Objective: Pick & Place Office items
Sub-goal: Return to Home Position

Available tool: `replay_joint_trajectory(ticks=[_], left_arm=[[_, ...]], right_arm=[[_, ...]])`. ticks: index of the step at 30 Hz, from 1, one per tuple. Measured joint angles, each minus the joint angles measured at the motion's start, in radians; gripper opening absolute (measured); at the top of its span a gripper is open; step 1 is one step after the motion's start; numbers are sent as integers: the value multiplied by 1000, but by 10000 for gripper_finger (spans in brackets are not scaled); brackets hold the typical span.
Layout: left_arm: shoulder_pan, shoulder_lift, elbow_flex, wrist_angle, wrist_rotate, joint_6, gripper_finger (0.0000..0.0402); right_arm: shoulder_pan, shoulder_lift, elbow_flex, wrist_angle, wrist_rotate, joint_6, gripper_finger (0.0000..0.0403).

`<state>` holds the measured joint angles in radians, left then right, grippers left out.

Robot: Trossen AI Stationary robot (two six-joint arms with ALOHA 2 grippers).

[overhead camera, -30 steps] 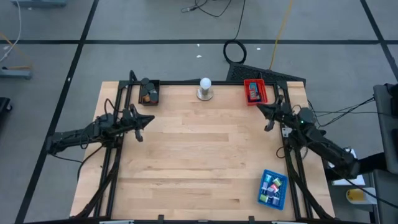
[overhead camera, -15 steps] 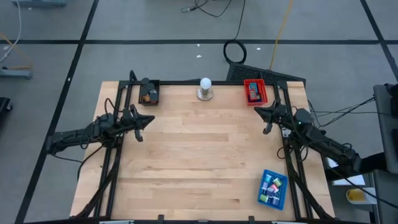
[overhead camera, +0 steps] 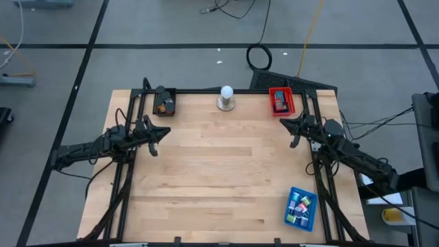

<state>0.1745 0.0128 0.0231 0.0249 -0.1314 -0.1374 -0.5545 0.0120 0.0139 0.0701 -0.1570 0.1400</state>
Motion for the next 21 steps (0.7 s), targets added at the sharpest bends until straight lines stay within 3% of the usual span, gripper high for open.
replay_joint_trajectory(ticks=[21], left_arm=[[0, 0, 0, 1, 0, 0, 40]], right_arm=[[0, 0, 0, 27, -1, -2, 4]])
